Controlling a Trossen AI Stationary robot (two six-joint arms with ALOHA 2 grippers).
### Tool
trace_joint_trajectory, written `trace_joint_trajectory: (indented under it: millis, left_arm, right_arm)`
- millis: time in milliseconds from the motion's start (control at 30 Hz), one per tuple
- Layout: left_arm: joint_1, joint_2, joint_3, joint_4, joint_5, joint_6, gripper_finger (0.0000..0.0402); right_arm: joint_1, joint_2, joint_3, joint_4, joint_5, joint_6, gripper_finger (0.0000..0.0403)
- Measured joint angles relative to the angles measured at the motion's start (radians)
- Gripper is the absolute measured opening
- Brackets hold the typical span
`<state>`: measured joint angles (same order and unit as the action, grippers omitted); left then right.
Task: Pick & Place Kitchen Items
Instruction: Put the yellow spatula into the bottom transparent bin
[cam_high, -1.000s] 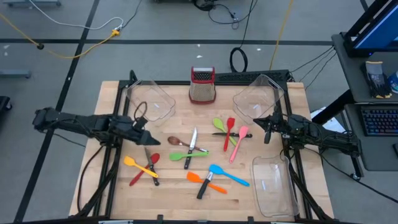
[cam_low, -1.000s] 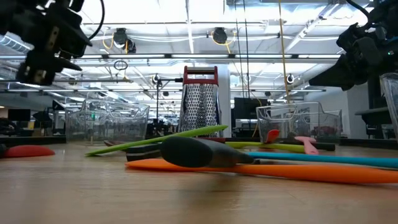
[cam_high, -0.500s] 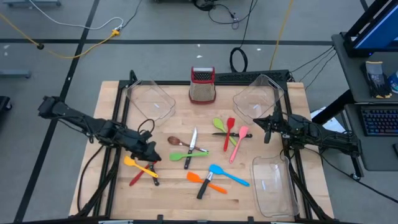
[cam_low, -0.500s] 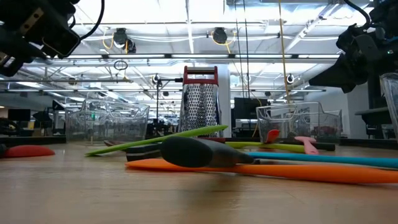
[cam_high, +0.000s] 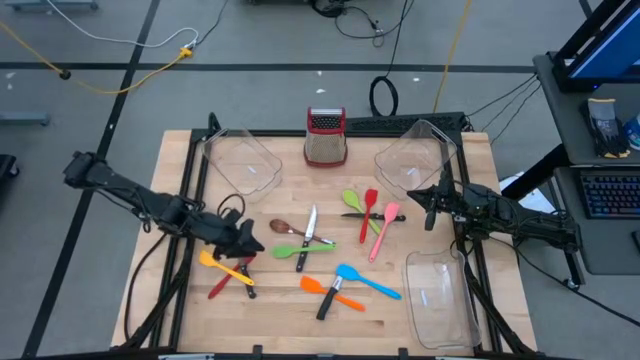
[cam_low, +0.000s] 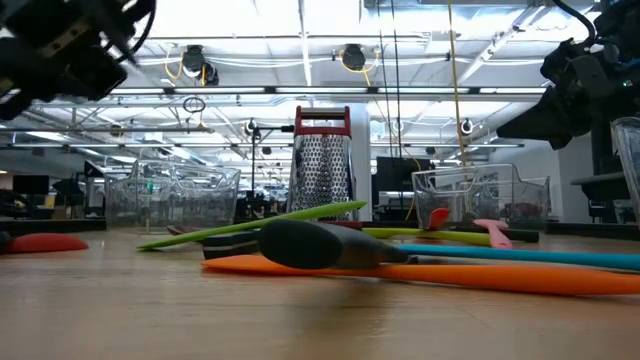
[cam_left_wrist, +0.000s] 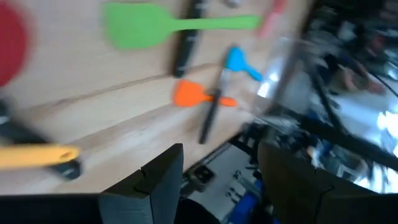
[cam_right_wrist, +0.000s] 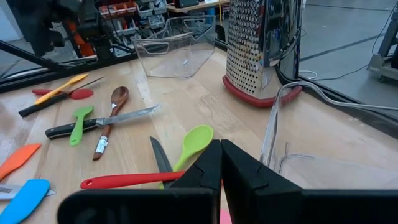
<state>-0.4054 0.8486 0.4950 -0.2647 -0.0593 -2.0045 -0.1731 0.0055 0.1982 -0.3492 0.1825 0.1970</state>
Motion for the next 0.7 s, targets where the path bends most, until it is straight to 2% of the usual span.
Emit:
trace_joint_trajectory:
  millis: [433,700]
  left_arm:
    - [-0.237,0.095,0.035,-0.247,0.069,-0.439,0.0212]
    - [-0.330,0.101,0.090,-0.447,0.059,-0.541,0.0212]
  right_arm:
    - [0.000,0.000,0.000,0.000,0.000,0.000,0.0000]
    - [0.000,0.000,0.000,0.000,0.000,0.000,0.0000]
